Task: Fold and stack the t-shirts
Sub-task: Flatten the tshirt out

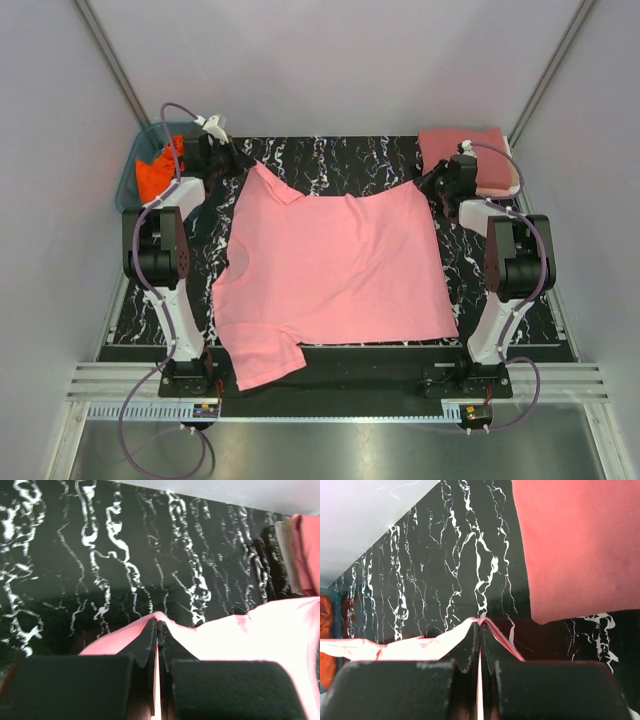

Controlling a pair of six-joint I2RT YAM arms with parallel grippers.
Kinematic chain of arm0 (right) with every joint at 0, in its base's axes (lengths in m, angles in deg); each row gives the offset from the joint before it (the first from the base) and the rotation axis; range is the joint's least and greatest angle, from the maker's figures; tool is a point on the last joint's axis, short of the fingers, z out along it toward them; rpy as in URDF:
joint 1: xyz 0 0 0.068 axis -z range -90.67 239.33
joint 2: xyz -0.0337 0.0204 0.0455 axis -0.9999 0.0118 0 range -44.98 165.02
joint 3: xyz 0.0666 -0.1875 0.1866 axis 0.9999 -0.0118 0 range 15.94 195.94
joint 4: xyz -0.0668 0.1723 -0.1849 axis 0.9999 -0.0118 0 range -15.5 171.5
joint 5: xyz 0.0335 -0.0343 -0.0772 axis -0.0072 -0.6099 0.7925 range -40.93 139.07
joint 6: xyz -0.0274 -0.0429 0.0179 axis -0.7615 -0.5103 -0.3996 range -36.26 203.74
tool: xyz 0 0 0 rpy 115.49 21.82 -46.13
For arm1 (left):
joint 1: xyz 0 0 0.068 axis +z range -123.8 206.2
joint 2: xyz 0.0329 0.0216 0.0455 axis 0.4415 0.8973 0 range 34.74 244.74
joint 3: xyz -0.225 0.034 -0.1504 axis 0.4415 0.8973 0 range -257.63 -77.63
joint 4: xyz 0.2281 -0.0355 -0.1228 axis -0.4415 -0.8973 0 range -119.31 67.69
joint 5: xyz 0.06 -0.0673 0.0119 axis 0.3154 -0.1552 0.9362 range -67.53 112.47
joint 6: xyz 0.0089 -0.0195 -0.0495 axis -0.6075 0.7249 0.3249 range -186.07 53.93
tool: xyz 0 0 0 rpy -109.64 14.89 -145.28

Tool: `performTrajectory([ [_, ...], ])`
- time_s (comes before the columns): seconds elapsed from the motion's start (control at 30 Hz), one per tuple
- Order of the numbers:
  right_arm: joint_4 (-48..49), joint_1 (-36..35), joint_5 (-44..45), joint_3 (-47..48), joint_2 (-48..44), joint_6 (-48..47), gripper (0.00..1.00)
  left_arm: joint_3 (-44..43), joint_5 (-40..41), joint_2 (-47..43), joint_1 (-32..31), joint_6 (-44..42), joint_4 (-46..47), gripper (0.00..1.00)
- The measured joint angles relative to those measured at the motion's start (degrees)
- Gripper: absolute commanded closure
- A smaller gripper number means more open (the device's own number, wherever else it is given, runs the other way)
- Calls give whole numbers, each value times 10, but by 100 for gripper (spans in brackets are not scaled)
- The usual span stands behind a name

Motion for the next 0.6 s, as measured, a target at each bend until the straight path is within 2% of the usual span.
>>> performTrajectory([
  [0.2, -8, 0, 20, -18, -18, -5, 100, 59, -30, -31, -4, 31, 68, 100],
  [0.37, -34, 0, 50, -33, -74, -14, 100, 62, -57, -31, -6, 61, 114, 100],
  [0.6, -72, 1, 101, -33, -101, -26, 100, 60, -87, 24, -19, 103, 181, 100],
])
